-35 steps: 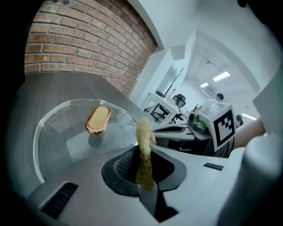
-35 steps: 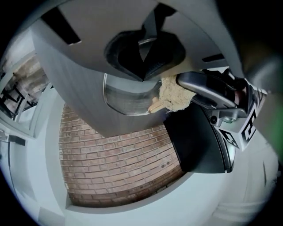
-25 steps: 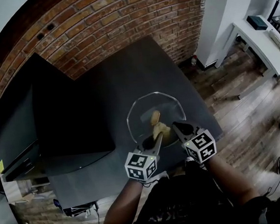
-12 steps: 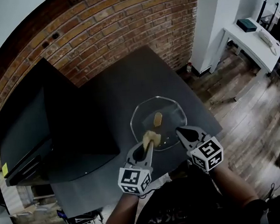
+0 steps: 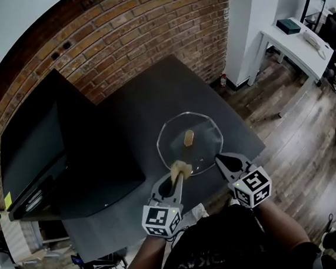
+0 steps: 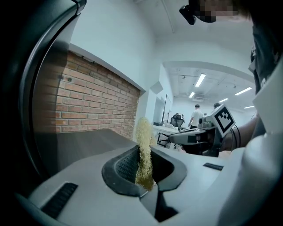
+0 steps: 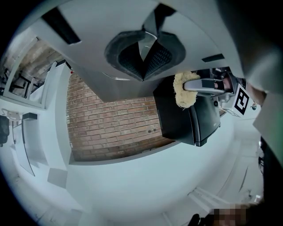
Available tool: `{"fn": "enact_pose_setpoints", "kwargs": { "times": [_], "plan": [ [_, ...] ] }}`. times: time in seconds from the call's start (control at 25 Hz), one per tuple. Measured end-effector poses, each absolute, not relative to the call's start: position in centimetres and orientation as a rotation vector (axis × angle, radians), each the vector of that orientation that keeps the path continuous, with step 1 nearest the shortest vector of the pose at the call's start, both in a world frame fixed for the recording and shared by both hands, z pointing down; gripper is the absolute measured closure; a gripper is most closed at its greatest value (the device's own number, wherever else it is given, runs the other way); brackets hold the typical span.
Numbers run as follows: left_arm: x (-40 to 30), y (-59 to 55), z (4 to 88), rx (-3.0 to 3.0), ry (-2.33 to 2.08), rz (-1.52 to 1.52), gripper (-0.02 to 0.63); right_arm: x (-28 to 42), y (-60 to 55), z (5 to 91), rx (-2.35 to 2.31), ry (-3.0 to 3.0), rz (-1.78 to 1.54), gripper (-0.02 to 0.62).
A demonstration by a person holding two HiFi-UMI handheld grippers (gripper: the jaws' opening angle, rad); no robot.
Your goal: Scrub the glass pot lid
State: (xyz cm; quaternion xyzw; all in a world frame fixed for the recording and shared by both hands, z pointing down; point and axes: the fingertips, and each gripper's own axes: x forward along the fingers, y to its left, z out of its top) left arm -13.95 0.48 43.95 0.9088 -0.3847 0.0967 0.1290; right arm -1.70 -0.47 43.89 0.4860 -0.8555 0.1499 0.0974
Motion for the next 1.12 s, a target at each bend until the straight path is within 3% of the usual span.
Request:
{"fn": "enact_pose_setpoints", "kwargs": {
  "times": [1.12],
  "plan": [
    [-7.7, 9.8, 43.8, 2.482, -1.439, 0.293, 0.548, 2.9, 6.1, 43.3, 1.097, -2.673, 0.407, 0.577]
  ]
}}
